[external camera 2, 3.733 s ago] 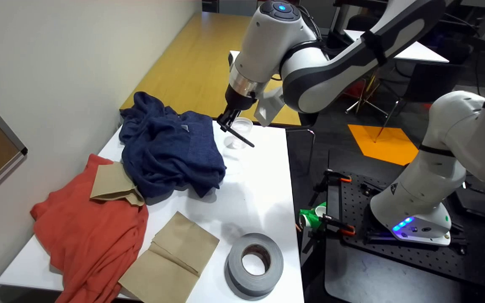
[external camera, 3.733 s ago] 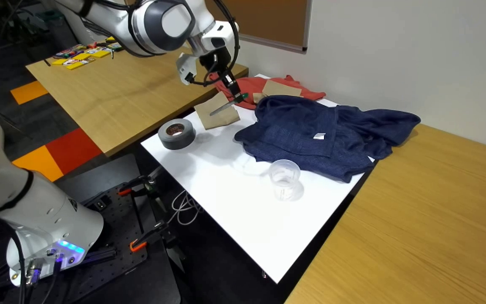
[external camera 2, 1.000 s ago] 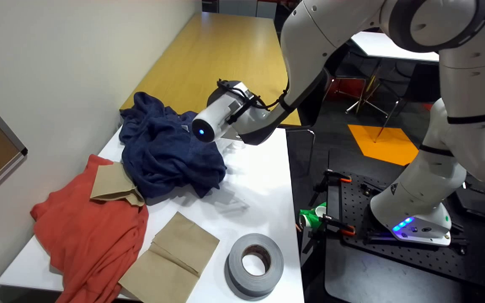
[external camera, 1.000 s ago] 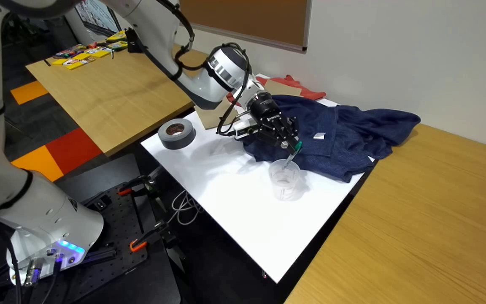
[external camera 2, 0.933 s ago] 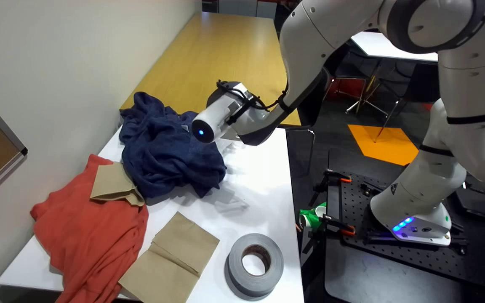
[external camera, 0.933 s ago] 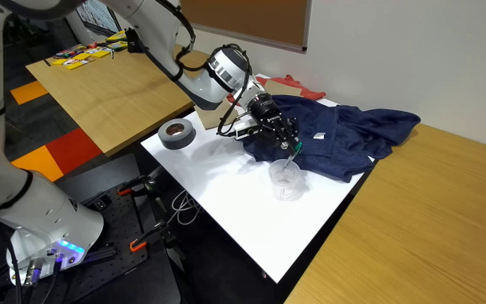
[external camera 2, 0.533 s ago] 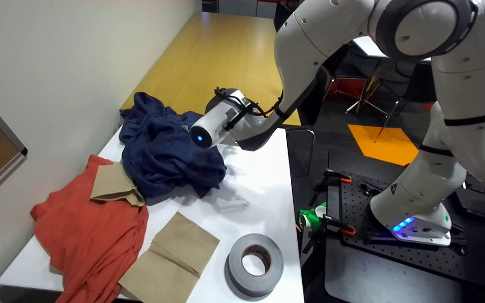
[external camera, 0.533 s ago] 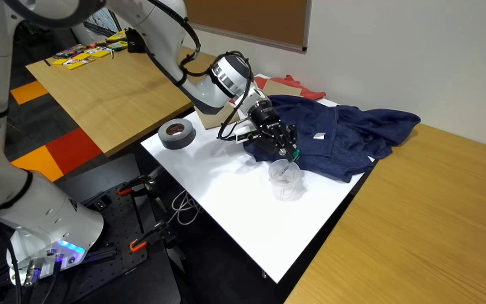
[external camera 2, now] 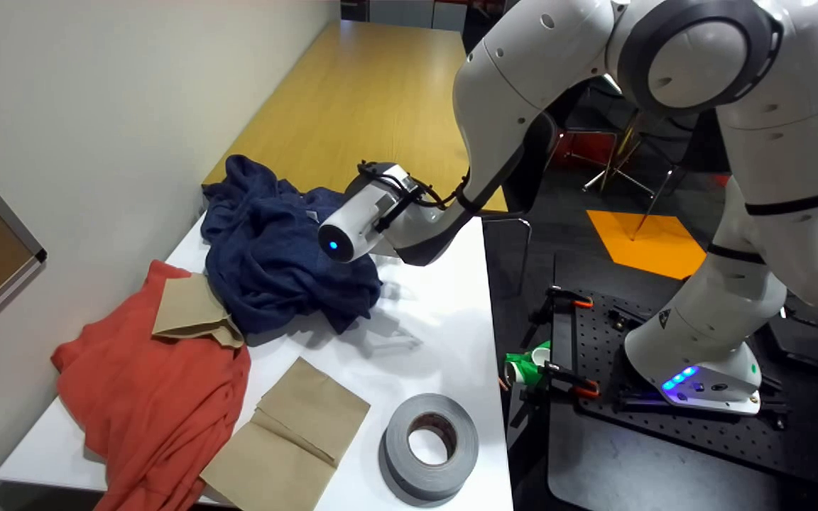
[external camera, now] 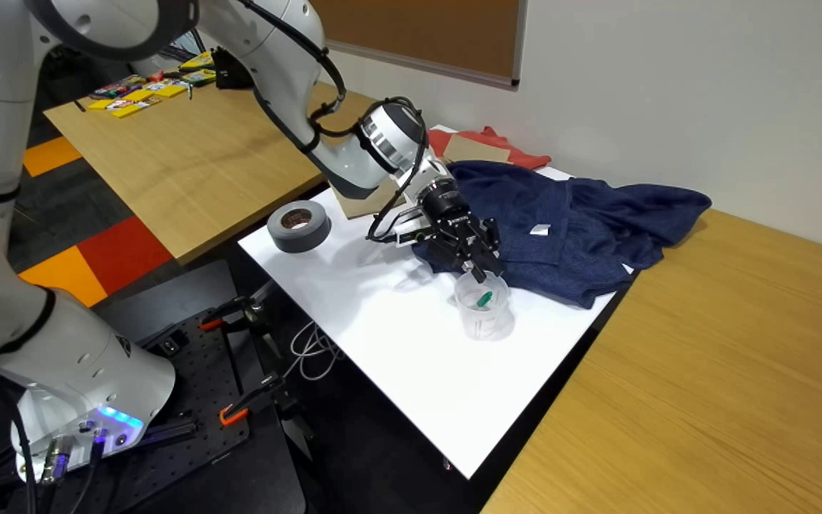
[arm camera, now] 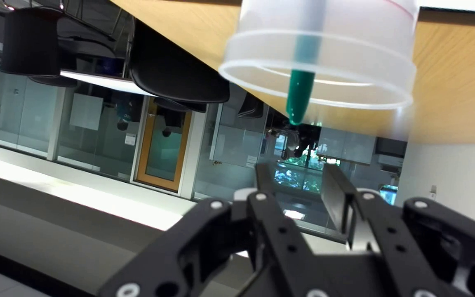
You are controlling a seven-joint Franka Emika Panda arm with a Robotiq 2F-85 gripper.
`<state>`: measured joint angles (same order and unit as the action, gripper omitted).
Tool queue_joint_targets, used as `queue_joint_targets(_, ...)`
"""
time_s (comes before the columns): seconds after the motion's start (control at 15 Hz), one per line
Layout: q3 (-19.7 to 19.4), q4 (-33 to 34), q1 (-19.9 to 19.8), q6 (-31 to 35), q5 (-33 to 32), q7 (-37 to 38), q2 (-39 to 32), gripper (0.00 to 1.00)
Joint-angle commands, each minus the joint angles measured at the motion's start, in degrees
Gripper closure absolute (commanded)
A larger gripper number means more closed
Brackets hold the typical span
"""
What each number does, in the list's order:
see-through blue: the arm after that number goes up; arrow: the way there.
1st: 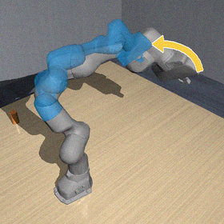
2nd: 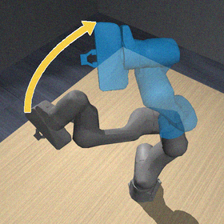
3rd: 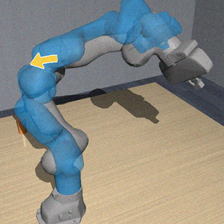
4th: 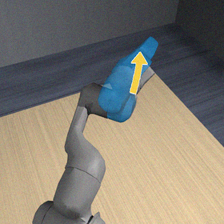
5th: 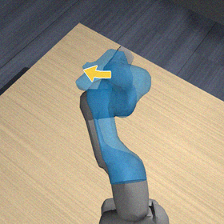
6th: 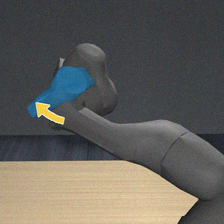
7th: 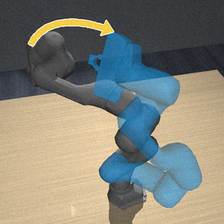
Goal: Pick the pen and put it in the cup
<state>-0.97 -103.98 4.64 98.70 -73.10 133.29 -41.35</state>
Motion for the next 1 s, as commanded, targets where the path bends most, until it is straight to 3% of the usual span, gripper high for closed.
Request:
queue_joint_targets(0.0, 0.44, 0.78, 0.32, -2.39, 1.76, 1.15, 0.68, 0.32)
queue_joint_targets(0.27, 0.56, -2.53, 0.61, -3.76, 2.3, 1.73, 5.92, 0.02)
queue_joint_targets(0.93, 1.78, -10.51, 0.08, -4.44, 4.71, -1.57, 19.72, 0.0)
